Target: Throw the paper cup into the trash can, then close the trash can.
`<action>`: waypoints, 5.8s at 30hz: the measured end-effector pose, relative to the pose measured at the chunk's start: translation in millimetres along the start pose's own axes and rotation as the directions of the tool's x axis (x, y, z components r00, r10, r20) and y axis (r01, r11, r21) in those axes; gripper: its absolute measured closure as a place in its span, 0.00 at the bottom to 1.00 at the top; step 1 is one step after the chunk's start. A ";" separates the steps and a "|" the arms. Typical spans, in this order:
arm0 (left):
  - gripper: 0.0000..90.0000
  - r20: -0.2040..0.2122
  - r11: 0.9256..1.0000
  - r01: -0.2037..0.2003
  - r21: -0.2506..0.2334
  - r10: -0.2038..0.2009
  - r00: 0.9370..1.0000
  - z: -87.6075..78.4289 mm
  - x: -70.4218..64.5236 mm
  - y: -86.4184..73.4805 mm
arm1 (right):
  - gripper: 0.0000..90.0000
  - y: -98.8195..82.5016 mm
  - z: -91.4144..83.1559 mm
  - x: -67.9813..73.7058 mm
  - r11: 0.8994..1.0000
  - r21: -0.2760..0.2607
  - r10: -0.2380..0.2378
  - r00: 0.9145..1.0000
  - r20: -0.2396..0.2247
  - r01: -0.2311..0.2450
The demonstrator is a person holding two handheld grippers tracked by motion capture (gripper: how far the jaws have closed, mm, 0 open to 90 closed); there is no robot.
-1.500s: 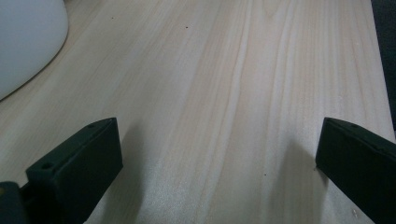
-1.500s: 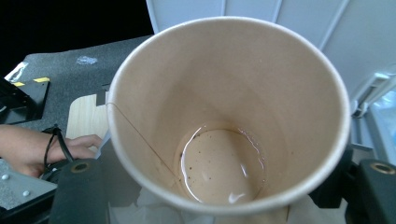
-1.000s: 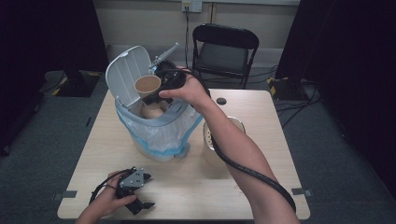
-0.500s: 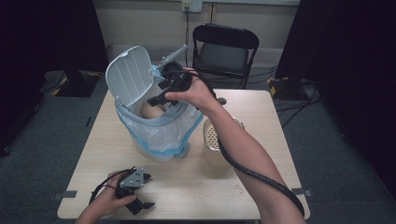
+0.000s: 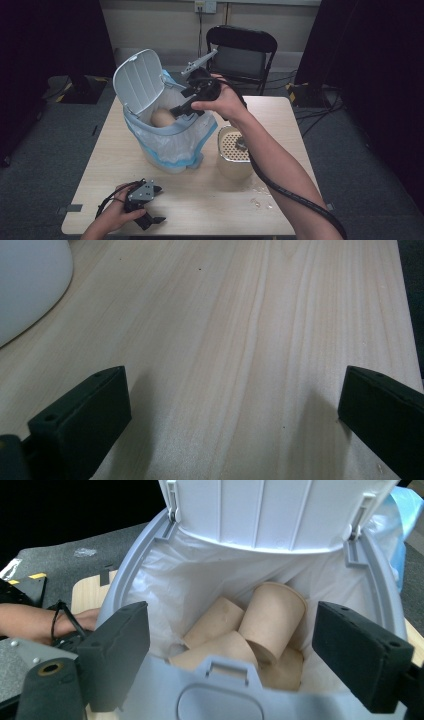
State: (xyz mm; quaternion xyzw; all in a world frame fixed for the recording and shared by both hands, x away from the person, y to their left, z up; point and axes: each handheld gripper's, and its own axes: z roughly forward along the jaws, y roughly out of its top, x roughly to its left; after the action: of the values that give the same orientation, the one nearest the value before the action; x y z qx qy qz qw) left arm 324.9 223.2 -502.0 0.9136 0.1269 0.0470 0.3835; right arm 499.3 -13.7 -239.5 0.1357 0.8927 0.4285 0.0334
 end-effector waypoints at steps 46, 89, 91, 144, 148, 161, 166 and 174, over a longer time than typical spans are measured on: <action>0.00 0.000 1.000 -0.005 0.004 0.005 1.000 -0.2 0.3 0.1 | 0.16 -91.8 -83.7 22.8 1.000 -0.007 0.013 0.998 0.053 -0.012; 0.00 0.001 1.000 -0.002 0.004 0.002 1.000 -0.1 0.2 -0.1 | 0.16 -181.4 -67.0 51.2 0.998 0.030 0.046 0.999 0.004 -0.046; 0.00 0.001 1.000 -0.002 0.004 0.002 1.000 0.0 0.1 -0.1 | 0.16 -186.2 -64.7 53.6 0.998 0.027 0.050 0.999 -0.003 -0.050; 0.00 0.001 1.000 -0.002 0.004 0.002 1.000 0.0 0.2 -0.1 | 0.16 -305.6 14.1 98.6 0.988 0.154 0.014 0.997 -0.077 -0.002; 0.00 0.001 1.000 0.000 0.002 0.000 1.000 0.0 0.0 -0.1 | 0.16 -312.1 18.8 96.8 0.988 0.150 -0.011 0.998 -0.059 0.020; 0.14 -0.007 0.997 0.071 -0.033 -0.071 0.997 -9.5 -0.4 -3.7 | 0.13 -326.0 22.8 96.7 0.996 0.069 -0.065 0.998 0.009 0.064; 0.19 -0.017 0.994 0.110 0.003 -0.110 0.994 -22.1 -1.3 -2.9 | 0.13 -326.0 22.8 96.7 0.995 0.069 -0.066 0.998 0.006 0.066; 0.18 -0.069 0.968 0.240 -0.074 -0.245 0.967 -63.9 14.7 5.8 | 0.12 -326.0 22.9 96.7 0.995 0.069 -0.065 0.998 0.004 0.065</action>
State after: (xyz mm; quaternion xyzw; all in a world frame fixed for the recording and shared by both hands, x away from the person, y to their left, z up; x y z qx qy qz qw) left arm 328.5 267.2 -453.3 0.8757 0.2507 0.0393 0.4107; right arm 340.8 -164.4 -500.8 0.1089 0.9108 0.3956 0.0455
